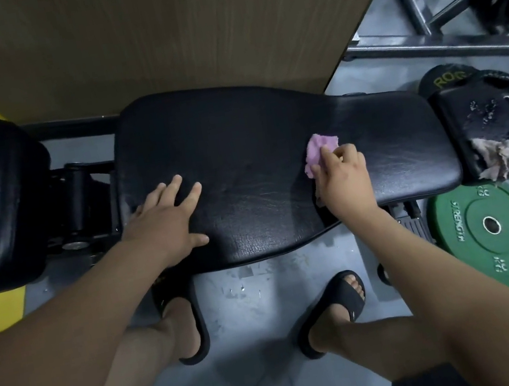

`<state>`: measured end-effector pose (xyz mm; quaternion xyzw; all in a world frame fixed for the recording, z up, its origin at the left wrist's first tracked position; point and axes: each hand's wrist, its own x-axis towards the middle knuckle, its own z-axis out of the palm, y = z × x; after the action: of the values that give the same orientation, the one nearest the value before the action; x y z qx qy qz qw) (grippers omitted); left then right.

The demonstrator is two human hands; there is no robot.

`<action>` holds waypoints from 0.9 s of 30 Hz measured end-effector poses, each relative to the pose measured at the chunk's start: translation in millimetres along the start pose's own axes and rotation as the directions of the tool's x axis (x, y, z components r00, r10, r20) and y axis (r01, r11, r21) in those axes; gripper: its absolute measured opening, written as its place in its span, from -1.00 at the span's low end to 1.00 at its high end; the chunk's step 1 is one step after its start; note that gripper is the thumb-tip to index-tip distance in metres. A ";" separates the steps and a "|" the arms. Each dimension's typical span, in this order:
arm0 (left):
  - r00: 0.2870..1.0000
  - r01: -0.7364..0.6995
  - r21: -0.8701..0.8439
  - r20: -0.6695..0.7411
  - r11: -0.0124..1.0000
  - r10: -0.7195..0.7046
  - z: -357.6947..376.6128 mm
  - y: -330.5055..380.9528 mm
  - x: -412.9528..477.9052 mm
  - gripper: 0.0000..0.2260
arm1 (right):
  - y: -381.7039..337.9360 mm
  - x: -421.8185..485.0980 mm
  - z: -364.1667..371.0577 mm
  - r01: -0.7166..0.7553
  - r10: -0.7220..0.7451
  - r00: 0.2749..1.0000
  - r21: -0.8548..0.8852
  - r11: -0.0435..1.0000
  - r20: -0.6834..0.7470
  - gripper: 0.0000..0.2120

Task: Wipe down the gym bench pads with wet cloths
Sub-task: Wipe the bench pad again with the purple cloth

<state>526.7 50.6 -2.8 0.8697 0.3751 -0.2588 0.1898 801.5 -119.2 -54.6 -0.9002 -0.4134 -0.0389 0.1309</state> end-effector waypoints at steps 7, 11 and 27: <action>1.000 0.014 -0.023 0.000 1.000 -0.014 0.1 -1.1 1.8 -0.12 | -75.6 -4.1 18.5 0.028 -0.024 0.997 -0.049 0.998 0.074 -0.47; 1.000 0.026 -0.023 -0.014 0.999 -0.026 1.0 -0.1 2.5 -0.11 | -127.6 -46.2 23.2 0.431 -0.426 0.887 0.013 0.902 0.177 -0.43; 0.998 -0.041 -0.040 0.045 0.998 0.043 -2.5 -39.8 9.0 0.24 | -108.9 -36.5 11.6 0.609 -0.589 0.756 0.024 0.793 0.285 -0.37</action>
<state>502.8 82.7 -11.5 0.8673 0.3572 -0.2671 0.2208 694.9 -74.9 -50.1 -0.7209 -0.6919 0.0336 0.0206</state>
